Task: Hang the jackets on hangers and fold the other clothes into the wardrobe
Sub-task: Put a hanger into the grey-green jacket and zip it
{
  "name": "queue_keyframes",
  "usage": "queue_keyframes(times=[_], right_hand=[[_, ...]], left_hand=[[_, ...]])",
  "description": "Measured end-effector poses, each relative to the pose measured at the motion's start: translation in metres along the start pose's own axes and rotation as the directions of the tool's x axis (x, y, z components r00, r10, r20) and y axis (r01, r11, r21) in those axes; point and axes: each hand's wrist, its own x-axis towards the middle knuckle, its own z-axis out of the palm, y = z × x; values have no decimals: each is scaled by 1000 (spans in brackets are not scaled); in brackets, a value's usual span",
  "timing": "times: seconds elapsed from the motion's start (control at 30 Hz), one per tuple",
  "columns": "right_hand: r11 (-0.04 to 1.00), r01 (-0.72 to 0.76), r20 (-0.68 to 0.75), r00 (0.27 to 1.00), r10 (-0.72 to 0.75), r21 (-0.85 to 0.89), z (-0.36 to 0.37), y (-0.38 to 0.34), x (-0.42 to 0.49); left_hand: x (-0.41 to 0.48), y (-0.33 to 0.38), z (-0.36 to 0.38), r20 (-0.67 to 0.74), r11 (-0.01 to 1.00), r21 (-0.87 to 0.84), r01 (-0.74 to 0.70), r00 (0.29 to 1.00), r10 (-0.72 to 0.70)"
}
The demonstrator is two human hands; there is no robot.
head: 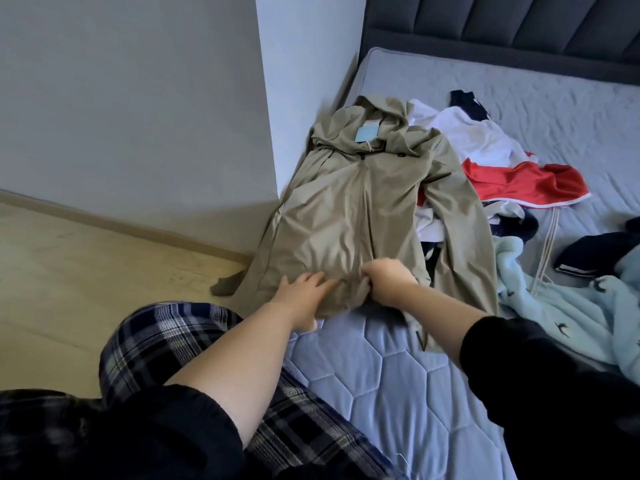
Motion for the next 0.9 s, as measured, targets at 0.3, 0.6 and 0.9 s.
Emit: queue_keyframes(times=[0.3, 0.6, 0.9], right_hand=[[899, -288, 322, 929, 180, 328, -66, 2, 29], [961, -138, 248, 966, 76, 240, -53, 38, 17], [778, 374, -77, 878, -472, -505, -37, 66, -28]], left_hand=[[9, -35, -33, -377, 789, -602, 127, 825, -421], [2, -20, -40, -314, 999, 33, -9, 949, 19], [-15, -36, -52, -463, 954, -9, 299, 844, -269]])
